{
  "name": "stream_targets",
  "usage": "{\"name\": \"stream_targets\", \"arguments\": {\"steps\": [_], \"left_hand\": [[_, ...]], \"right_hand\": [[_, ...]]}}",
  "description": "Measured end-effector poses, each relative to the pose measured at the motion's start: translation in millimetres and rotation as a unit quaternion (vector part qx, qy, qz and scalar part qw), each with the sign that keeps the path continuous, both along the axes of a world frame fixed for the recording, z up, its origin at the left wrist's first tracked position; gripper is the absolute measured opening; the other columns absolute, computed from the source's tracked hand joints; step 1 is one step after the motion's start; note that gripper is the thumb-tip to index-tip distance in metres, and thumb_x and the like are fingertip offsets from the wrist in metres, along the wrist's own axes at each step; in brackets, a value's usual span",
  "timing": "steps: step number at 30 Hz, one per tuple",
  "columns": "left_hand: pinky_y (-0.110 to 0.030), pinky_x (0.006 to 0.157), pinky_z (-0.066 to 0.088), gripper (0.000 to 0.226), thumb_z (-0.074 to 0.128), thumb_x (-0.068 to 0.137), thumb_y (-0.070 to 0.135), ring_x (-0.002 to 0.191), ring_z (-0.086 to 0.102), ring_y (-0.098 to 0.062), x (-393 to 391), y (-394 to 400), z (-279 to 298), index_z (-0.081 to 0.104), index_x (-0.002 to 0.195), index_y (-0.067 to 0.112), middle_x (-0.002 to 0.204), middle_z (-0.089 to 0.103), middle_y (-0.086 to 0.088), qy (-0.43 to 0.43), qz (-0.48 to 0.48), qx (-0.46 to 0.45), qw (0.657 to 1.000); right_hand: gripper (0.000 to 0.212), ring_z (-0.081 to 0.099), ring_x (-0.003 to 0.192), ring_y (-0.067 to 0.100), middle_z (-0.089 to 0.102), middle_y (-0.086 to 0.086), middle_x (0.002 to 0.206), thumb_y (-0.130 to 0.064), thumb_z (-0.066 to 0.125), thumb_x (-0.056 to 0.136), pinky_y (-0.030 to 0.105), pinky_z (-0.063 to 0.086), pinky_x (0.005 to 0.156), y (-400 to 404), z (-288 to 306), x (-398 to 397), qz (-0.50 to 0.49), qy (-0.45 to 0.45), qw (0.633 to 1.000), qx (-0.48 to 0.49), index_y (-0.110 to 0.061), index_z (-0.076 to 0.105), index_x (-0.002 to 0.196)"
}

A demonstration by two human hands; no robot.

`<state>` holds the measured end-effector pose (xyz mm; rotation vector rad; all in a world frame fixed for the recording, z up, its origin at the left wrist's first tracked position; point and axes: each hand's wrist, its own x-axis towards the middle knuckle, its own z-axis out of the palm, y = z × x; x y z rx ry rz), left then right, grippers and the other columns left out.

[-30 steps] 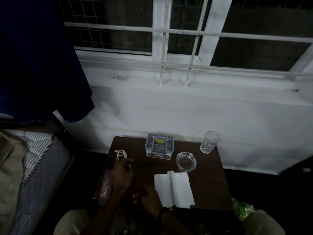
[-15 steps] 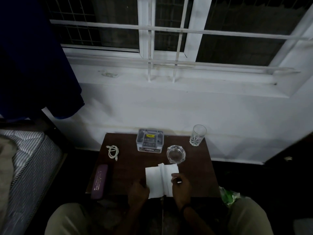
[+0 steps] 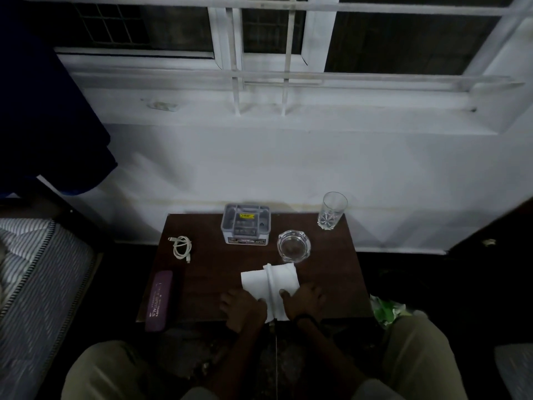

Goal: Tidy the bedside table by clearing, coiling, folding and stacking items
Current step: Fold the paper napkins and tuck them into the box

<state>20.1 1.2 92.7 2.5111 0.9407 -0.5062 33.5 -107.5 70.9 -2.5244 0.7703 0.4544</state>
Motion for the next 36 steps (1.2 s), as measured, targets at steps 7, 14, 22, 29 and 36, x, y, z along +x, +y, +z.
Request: {"name": "stream_targets", "arguments": {"steps": [7, 14, 22, 29, 36], "left_hand": [[-0.043, 0.096, 0.046, 0.050, 0.070, 0.081, 0.034, 0.128, 0.043, -0.034, 1.4, 1.9, -2.5, 0.054, 0.124, 0.014, 0.140, 0.036, -0.014, -0.018, 0.030, -0.087, 0.996], [-0.041, 0.094, 0.052, 0.052, 0.074, 0.079, 0.027, 0.113, 0.061, -0.034, 6.3, 29.6, -6.2, 0.059, 0.124, 0.004, 0.124, 0.064, -0.017, -0.076, 0.065, -0.228, 0.969], [-0.047, 0.089, 0.051, 0.061, 0.079, 0.074, 0.004, 0.116, 0.056, -0.041, -2.0, 54.4, 0.4, 0.052, 0.128, -0.006, 0.128, 0.058, -0.025, -0.112, 0.177, -0.328, 0.921], [-0.042, 0.086, 0.054, 0.052, 0.079, 0.074, 0.008, 0.109, 0.060, -0.039, -7.5, 57.8, 8.9, 0.058, 0.120, -0.006, 0.120, 0.063, -0.021, -0.162, 0.145, -0.327, 0.920], [-0.044, 0.089, 0.052, 0.034, 0.068, 0.084, 0.002, 0.106, 0.061, -0.041, -12.1, 56.5, 15.3, 0.062, 0.115, -0.010, 0.115, 0.065, -0.026, -0.192, 0.178, -0.369, 0.892]], "right_hand": [[0.053, 0.037, 0.131, 0.032, 0.041, 0.013, 0.141, -0.039, 0.065, 0.080, 0.043, 0.036, 0.106, 15.9, 0.9, -1.1, 0.007, 0.012, 1.000, -0.003, -0.012, 0.051, 0.123], [0.033, 0.060, 0.108, 0.034, 0.063, 0.018, 0.115, -0.015, 0.064, 0.086, 0.032, 0.046, 0.083, -4.1, 8.6, 1.5, -0.022, -0.048, 0.990, 0.133, -0.001, 0.053, 0.113], [0.050, 0.061, 0.109, 0.040, 0.064, 0.026, 0.119, -0.006, 0.077, 0.076, 0.046, 0.052, 0.093, -29.9, 7.8, -3.0, -0.149, -0.067, 0.949, 0.269, 0.008, 0.058, 0.119], [0.041, 0.062, 0.109, 0.039, 0.065, 0.025, 0.119, -0.006, 0.071, 0.082, 0.048, 0.051, 0.094, -28.2, 34.6, -8.9, -0.155, -0.099, 0.933, 0.309, 0.007, 0.060, 0.120], [0.027, 0.069, 0.088, 0.037, 0.071, 0.022, 0.104, -0.001, 0.070, 0.083, 0.052, 0.057, 0.081, -8.6, 96.7, -18.4, -0.101, -0.136, 0.879, 0.446, 0.009, 0.066, 0.107]]}}
